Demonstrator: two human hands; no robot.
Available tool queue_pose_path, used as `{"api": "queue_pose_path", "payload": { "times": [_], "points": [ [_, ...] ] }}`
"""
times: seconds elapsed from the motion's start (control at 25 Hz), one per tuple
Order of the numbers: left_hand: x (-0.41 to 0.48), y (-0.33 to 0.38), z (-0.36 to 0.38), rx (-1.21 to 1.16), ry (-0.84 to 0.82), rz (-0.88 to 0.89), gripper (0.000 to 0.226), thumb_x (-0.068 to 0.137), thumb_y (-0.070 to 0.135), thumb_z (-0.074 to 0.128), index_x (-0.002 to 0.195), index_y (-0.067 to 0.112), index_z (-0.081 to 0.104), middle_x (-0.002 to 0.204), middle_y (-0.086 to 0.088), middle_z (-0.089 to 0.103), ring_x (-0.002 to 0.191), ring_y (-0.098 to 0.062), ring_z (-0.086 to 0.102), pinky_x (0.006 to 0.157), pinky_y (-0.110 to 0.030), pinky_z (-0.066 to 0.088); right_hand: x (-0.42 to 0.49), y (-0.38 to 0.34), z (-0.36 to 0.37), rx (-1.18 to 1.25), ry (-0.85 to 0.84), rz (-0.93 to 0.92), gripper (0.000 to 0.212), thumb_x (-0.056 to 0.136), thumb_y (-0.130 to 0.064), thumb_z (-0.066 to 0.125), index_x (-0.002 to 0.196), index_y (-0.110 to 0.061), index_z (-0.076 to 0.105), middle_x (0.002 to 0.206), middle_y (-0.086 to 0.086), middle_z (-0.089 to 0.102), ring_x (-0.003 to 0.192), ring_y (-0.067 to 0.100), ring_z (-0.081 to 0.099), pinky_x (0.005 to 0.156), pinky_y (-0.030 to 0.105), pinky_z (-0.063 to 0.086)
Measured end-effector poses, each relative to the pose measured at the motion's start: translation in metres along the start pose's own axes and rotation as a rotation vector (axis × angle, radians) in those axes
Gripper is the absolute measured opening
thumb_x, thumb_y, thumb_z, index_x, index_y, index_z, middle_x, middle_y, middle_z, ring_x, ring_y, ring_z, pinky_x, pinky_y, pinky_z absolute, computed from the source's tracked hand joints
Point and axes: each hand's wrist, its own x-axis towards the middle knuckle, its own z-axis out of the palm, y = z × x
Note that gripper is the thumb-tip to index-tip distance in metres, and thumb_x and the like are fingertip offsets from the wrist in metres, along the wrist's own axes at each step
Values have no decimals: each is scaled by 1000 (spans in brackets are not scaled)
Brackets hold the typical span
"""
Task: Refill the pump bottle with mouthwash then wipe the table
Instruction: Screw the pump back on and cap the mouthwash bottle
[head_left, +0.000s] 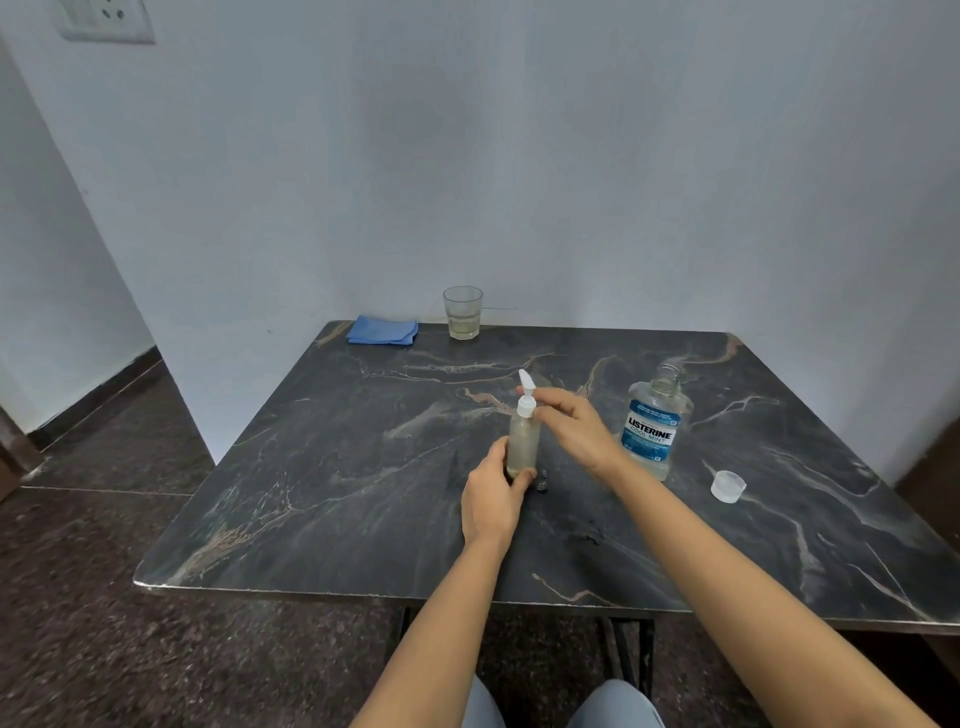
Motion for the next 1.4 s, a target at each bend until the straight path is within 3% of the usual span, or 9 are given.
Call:
{"api": "queue_pose_path", "payload": {
  "times": [0.2, 0.4, 0.56, 0.72, 0.84, 1.16, 1.28, 1.4],
  "points": [
    [0, -1, 1, -1, -5, 3, 44, 86, 32, 67, 126, 32, 50, 107, 9, 68, 95, -11, 63, 82, -38, 53, -6, -1, -2, -24, 82, -10, 20, 88, -16, 63, 107, -22, 64, 110, -8, 63, 108, 13, 56, 99, 33, 44],
    [0, -1, 1, -15, -8, 0, 42, 85, 32, 67, 124, 34, 50, 104, 10, 68, 93, -11, 63, 81, -38, 53, -4, 0, -5, 21, -33, -15, 32, 92, -18, 58, 123, -26, 63, 125, -7, 62, 119, 9, 52, 102, 28, 40],
    [0, -1, 0, -17, -9, 8, 43, 86, 32, 67, 126, 32, 50, 106, 10, 68, 94, -9, 63, 82, -36, 53, -4, -1, -3, -9, -8, -41, 20, 89, -19, 65, 109, -21, 64, 113, -3, 64, 109, 12, 56, 93, 27, 40],
    [0, -1, 0, -18, -10, 12, 44, 86, 31, 67, 127, 32, 50, 108, 10, 67, 94, -9, 63, 82, -36, 54, -3, -5, -5, 8, -112, -27, 35, 94, -26, 58, 129, -23, 57, 129, -8, 57, 119, 4, 49, 98, 22, 39],
    [-1, -1, 0, -14, -7, 8, 44, 87, 31, 66, 127, 33, 49, 106, 10, 67, 93, -10, 63, 81, -36, 53, -2, -11, -8, -19, -169, -37, 31, 97, -19, 52, 127, -23, 60, 125, -11, 60, 113, -2, 51, 90, 15, 40],
    [0, 0, 2, 21, -7, 20, 43, 88, 29, 65, 127, 28, 49, 107, 6, 68, 94, -12, 64, 80, -35, 54, -1, -5, 0, -104, 60, -88, 21, 85, -19, 70, 105, -23, 71, 102, -8, 70, 100, 7, 62, 94, 29, 46],
    [0, -1, 3, 27, 2, 13, 42, 87, 30, 66, 126, 27, 49, 106, 5, 68, 95, -14, 65, 79, -37, 55, -2, -5, 6, -211, 156, -75, 26, 82, -24, 72, 107, -19, 72, 108, -1, 68, 105, 10, 56, 88, 20, 39],
    [2, -1, 3, 28, 11, -3, 42, 87, 30, 67, 124, 26, 50, 104, 3, 69, 94, -16, 65, 80, -39, 55, -3, -1, 16, -273, 268, 16, 32, 78, -36, 73, 109, -27, 70, 116, 2, 57, 116, 18, 44, 96, 28, 33]
  ]
}}
